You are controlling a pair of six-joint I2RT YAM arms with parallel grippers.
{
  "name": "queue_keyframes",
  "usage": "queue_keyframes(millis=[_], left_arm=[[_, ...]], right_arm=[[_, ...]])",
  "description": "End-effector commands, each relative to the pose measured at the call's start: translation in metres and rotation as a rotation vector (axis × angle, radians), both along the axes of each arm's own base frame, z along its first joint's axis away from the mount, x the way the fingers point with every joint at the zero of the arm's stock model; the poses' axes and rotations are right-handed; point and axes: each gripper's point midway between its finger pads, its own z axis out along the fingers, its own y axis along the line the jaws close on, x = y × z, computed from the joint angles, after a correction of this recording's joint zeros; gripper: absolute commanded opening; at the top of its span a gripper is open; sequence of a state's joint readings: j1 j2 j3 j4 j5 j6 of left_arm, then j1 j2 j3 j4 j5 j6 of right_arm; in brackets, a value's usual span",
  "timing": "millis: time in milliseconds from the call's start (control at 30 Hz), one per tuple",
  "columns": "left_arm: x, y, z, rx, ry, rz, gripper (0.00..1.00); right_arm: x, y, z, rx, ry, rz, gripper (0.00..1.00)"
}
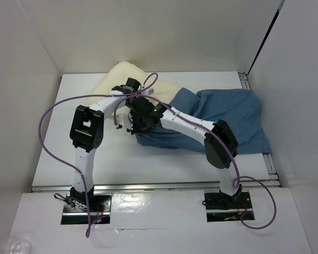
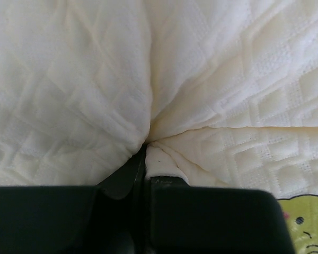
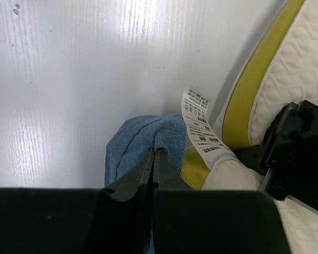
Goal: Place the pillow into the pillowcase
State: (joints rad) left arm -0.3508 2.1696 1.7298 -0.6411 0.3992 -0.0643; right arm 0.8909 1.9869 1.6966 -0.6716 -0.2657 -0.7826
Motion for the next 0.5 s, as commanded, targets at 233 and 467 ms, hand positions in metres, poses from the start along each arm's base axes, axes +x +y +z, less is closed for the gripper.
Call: queue_keyframes(millis=[233, 467], left_arm=[[-0.028, 0.009, -0.034, -0.020, 0.162, 0.068, 0.00], [-0.026, 0.036, -0.044, -0.007, 0.170, 0.138, 0.00]], right_arm=[[0.041, 0.022, 0.052, 0.182, -0.164, -0.145, 0.34], [0.097, -0.044, 0.099, 0.221, -0.201, -0.520, 0.44]])
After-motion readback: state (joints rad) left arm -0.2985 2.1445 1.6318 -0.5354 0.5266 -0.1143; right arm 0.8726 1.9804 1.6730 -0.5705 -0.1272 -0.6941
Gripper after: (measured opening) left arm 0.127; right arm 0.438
